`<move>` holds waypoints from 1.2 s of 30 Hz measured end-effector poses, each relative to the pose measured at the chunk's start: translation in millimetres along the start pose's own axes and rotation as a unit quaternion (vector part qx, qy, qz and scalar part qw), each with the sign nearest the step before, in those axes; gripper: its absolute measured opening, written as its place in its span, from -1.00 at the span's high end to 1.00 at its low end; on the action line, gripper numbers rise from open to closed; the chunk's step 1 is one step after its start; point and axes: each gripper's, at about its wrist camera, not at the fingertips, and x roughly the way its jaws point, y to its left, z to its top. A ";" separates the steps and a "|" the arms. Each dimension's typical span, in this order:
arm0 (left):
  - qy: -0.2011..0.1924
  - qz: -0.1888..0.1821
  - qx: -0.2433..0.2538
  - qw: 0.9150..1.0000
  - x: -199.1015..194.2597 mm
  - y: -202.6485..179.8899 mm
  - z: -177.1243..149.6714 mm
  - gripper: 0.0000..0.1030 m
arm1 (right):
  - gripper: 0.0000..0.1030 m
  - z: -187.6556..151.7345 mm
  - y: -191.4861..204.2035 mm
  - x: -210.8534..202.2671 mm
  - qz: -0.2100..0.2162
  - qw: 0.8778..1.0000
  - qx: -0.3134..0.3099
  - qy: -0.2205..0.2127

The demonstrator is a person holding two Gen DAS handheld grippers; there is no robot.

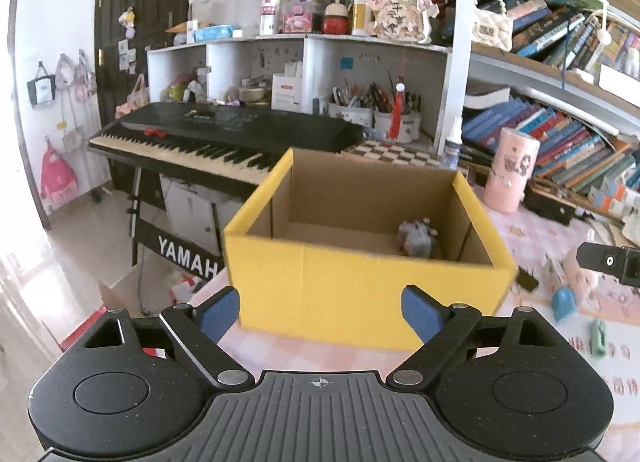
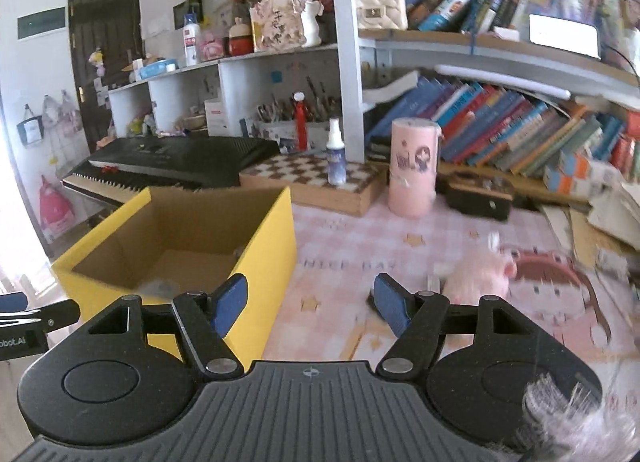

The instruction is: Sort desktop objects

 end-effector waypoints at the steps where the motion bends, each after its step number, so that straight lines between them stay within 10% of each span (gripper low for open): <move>1: 0.002 0.000 0.002 1.000 -3.8 1.3 -3.8 -0.75 | -0.33 -5.4 3.2 -4.6 -0.002 1.000 0.002 0.002; 36: 0.031 0.000 0.053 0.998 -70.1 13.2 -78.3 -0.76 | -0.54 -113.9 55.2 -95.2 -0.073 0.997 0.003 0.022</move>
